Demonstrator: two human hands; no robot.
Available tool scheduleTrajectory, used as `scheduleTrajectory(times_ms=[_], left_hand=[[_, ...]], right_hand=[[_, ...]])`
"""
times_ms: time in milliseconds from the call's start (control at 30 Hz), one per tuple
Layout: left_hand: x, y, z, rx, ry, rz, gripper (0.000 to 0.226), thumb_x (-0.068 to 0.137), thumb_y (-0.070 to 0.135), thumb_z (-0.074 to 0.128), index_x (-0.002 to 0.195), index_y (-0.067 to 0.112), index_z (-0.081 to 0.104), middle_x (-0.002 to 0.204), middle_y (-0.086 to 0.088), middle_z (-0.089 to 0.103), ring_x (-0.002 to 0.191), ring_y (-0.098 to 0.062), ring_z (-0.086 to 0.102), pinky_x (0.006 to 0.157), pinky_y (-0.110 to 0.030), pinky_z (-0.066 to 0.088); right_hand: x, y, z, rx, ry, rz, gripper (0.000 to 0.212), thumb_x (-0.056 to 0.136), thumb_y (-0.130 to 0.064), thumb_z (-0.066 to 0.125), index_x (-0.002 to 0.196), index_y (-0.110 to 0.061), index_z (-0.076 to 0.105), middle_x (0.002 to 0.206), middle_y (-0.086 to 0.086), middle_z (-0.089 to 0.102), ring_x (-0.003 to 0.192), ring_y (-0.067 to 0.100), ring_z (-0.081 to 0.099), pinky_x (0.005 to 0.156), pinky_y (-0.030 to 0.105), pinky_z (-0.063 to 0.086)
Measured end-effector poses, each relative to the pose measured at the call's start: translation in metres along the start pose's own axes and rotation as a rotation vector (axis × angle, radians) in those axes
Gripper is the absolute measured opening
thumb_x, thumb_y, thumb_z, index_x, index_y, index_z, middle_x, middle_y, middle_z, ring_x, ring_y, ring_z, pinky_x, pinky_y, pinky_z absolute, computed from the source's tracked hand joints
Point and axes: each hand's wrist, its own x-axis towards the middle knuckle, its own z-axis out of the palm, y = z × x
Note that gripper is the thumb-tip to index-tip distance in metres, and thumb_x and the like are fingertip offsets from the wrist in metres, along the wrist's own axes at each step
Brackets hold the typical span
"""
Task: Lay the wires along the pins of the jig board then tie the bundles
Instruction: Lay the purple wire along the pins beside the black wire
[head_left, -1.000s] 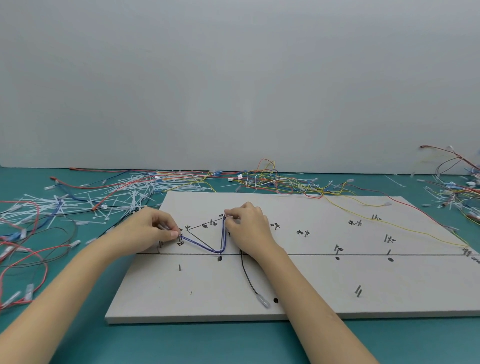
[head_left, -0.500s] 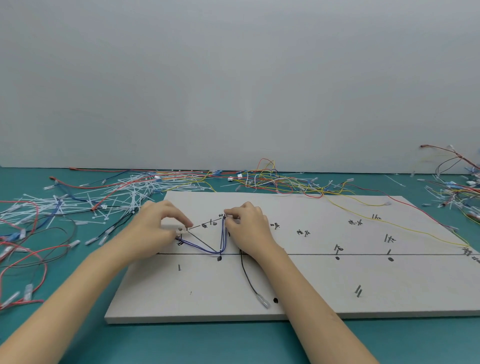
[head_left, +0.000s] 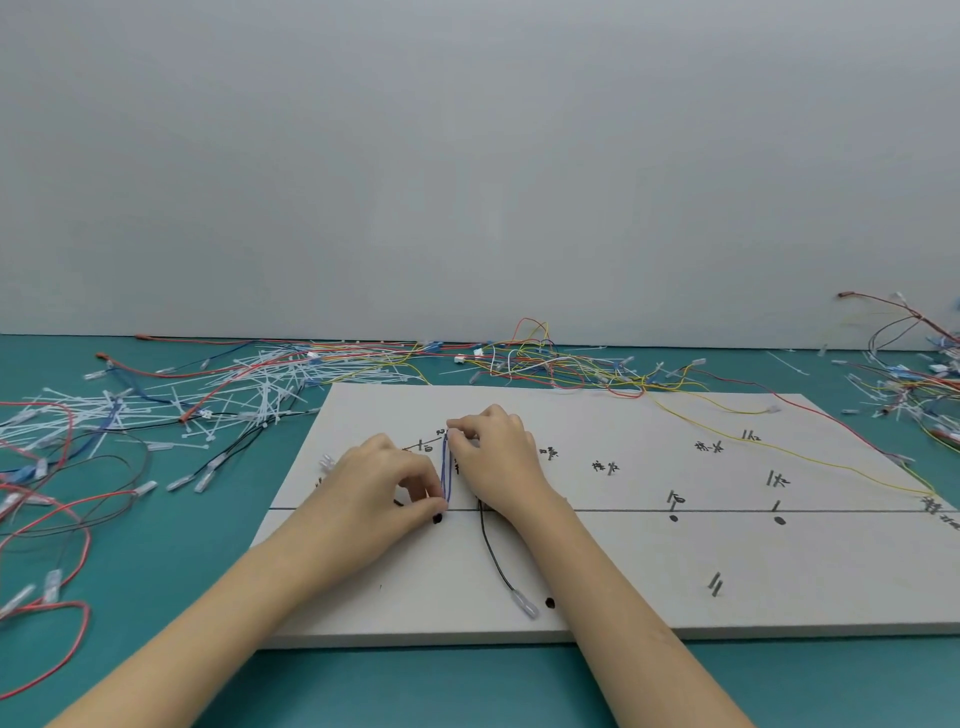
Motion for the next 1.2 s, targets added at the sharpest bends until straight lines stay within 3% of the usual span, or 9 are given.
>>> scheduleTrajectory(times_ms=[167,367,567,633,767,867,933,1067,1200], left_hand=[[0.0,0.003,0.003,0.058,0.035,0.01,0.004,0.085,0.033,0.07,0.082,0.03,0.071,0.069,0.02,0.063,0.091,-0.003,0.045,0.077,-0.024,0.042],[0.001,0.004,0.008,0.347,0.062,0.101,0.018,0.087,0.042,0.06,0.079,0.027,0.065,0.076,0.016,0.059,0.089,-0.01,0.042,0.08,-0.028,0.037],[0.002,0.0,-0.002,0.248,0.092,0.055,0.044,0.083,0.067,0.043,0.083,0.031,0.068,0.081,0.017,0.06,0.089,-0.011,0.044,0.082,-0.029,0.036],[0.006,-0.008,-0.014,0.202,0.182,0.008,0.049,0.083,0.062,0.037,0.084,0.026,0.07,0.082,0.012,0.061,0.087,-0.016,0.047,0.081,-0.033,0.039],[0.009,-0.041,-0.038,0.363,0.259,-0.332,0.025,0.093,0.032,0.047,0.104,0.022,0.066,0.105,0.0,0.062,0.106,-0.029,0.049,0.09,-0.043,0.041],[0.006,-0.064,-0.051,0.646,0.023,-0.874,0.039,0.094,0.027,0.038,0.132,0.02,0.046,0.14,-0.012,0.04,0.13,-0.034,0.03,0.106,-0.05,0.029],[0.002,-0.075,-0.056,0.613,-0.066,-1.083,0.048,0.094,0.02,0.034,0.142,0.017,0.032,0.151,-0.014,0.022,0.139,-0.036,0.016,0.11,-0.064,0.02],[-0.005,-0.088,-0.064,0.579,-0.157,-1.204,0.054,0.097,0.018,0.03,0.15,0.023,0.017,0.154,-0.012,0.01,0.141,-0.036,0.007,0.108,-0.067,0.022],[-0.003,-0.09,-0.063,0.637,-0.186,-1.16,0.055,0.092,0.01,0.034,0.145,0.019,0.023,0.149,-0.017,0.016,0.137,-0.039,0.013,0.103,-0.056,0.033]], right_hand=[[0.0,0.0,-0.001,-0.005,-0.001,0.0,0.035,0.097,-0.03,0.043,0.124,-0.028,0.065,0.121,0.003,0.054,0.118,0.024,0.041,0.095,0.035,0.032],[-0.001,-0.002,-0.002,0.009,-0.009,-0.001,0.035,0.097,-0.034,0.04,0.116,-0.031,0.069,0.114,0.005,0.054,0.111,0.026,0.042,0.087,0.035,0.031],[-0.001,-0.001,0.0,0.021,-0.008,0.009,0.034,0.096,-0.033,0.043,0.121,-0.03,0.066,0.119,0.003,0.054,0.116,0.024,0.041,0.095,0.036,0.031],[-0.001,0.0,0.0,0.023,-0.011,0.007,0.035,0.096,-0.032,0.044,0.123,-0.029,0.065,0.119,0.002,0.055,0.117,0.023,0.041,0.096,0.036,0.032],[-0.001,0.001,0.0,0.025,-0.016,0.005,0.036,0.096,-0.031,0.043,0.126,-0.028,0.064,0.119,0.001,0.055,0.116,0.022,0.041,0.096,0.035,0.032],[-0.002,0.0,0.0,0.019,-0.017,-0.001,0.037,0.096,-0.029,0.043,0.126,-0.028,0.063,0.119,0.001,0.055,0.115,0.022,0.042,0.096,0.035,0.032],[-0.002,0.0,0.0,0.018,-0.014,-0.003,0.037,0.096,-0.029,0.043,0.126,-0.028,0.063,0.119,0.001,0.055,0.115,0.022,0.042,0.096,0.035,0.032],[-0.002,0.001,-0.001,0.01,-0.017,-0.005,0.037,0.096,-0.029,0.043,0.127,-0.028,0.063,0.12,0.001,0.054,0.116,0.022,0.041,0.097,0.036,0.033],[-0.003,0.0,-0.002,0.01,-0.019,-0.008,0.037,0.096,-0.028,0.043,0.127,-0.028,0.063,0.12,0.002,0.054,0.116,0.022,0.041,0.097,0.036,0.032]])
